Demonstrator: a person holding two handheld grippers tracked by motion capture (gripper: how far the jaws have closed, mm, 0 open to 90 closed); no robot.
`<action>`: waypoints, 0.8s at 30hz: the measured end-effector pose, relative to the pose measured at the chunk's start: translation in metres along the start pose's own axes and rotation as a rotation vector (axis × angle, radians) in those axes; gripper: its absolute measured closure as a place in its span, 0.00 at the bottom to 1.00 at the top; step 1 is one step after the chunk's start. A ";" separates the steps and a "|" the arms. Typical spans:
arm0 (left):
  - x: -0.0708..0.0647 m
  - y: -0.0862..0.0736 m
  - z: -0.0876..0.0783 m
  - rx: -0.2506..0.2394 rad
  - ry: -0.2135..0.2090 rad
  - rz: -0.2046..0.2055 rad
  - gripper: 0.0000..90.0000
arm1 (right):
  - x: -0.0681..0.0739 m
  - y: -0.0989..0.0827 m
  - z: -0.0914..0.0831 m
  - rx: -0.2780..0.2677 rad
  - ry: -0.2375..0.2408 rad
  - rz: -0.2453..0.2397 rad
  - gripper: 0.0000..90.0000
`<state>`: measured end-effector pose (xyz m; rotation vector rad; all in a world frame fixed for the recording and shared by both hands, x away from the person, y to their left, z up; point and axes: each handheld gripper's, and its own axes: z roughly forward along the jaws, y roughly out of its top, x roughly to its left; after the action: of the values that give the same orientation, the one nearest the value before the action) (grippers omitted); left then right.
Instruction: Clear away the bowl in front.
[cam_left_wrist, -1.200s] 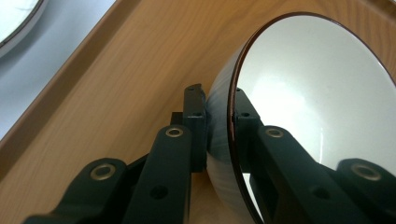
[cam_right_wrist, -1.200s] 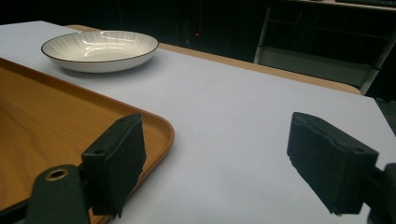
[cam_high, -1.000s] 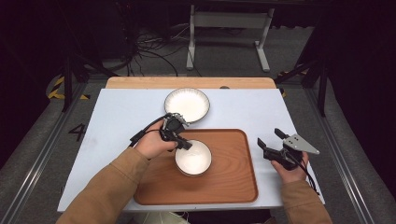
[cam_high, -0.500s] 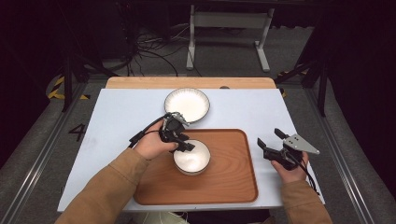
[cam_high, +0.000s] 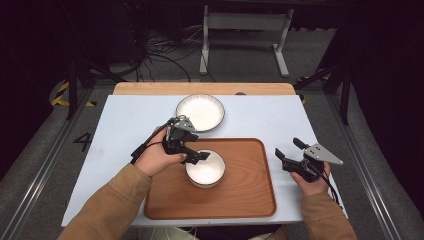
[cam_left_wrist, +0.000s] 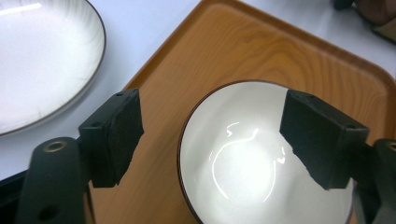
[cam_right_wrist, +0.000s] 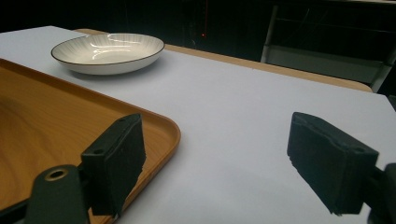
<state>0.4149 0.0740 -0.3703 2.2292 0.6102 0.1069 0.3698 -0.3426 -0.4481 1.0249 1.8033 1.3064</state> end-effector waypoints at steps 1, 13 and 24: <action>-0.001 0.000 -0.003 -0.007 0.004 0.004 0.23 | 0.000 0.000 0.000 0.001 0.002 0.001 0.22; -0.012 -0.016 -0.031 -0.086 0.042 0.021 0.17 | 0.000 0.000 0.001 0.000 0.025 0.014 0.22; -0.012 -0.036 -0.056 -0.170 0.069 0.005 0.12 | -0.001 0.000 0.000 -0.006 0.034 0.017 0.22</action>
<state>0.3752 0.1268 -0.3573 2.0699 0.6103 0.2301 0.3705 -0.3435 -0.4480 1.0224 1.8190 1.3459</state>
